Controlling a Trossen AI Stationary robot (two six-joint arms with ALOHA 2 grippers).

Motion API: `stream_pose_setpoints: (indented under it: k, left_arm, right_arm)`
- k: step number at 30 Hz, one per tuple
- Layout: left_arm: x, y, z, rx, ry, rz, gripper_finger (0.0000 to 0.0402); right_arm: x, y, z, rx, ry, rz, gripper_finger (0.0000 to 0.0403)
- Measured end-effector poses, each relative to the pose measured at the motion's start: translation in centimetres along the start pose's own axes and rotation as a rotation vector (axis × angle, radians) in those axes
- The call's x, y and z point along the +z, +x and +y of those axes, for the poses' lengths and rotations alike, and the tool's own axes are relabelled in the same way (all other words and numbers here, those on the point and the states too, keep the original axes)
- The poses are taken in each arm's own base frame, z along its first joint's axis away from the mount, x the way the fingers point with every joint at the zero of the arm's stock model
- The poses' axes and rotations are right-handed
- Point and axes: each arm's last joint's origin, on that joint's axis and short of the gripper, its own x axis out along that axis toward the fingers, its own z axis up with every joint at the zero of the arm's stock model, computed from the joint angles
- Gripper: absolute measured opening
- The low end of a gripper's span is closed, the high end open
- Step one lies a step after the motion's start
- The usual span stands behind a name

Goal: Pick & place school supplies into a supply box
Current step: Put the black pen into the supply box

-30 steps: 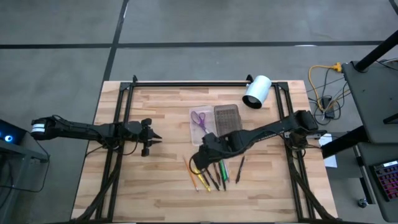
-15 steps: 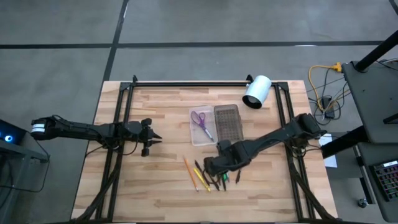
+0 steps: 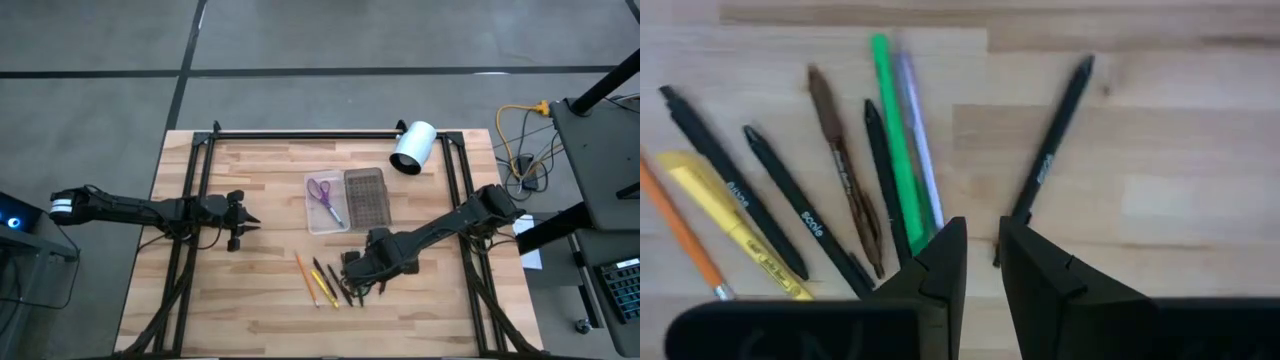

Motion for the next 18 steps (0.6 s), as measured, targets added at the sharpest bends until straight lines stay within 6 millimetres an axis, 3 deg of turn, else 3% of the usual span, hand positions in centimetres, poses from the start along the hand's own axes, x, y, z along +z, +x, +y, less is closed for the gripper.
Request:
stream_pose_setpoints:
  k: [7,18]
  left_arm:
    - [0.0,0.0,0.0,0.0,0.0,0.0,0.0066]
    - [0.0,0.0,0.0,0.0,0.0,0.0,0.0066]
  right_arm:
    - [-1.1,0.9,-1.0,-0.073,0.127,0.051,0.0057]
    - [-1.0,2.3,-1.6,-0.138,0.192,0.066,0.0057]
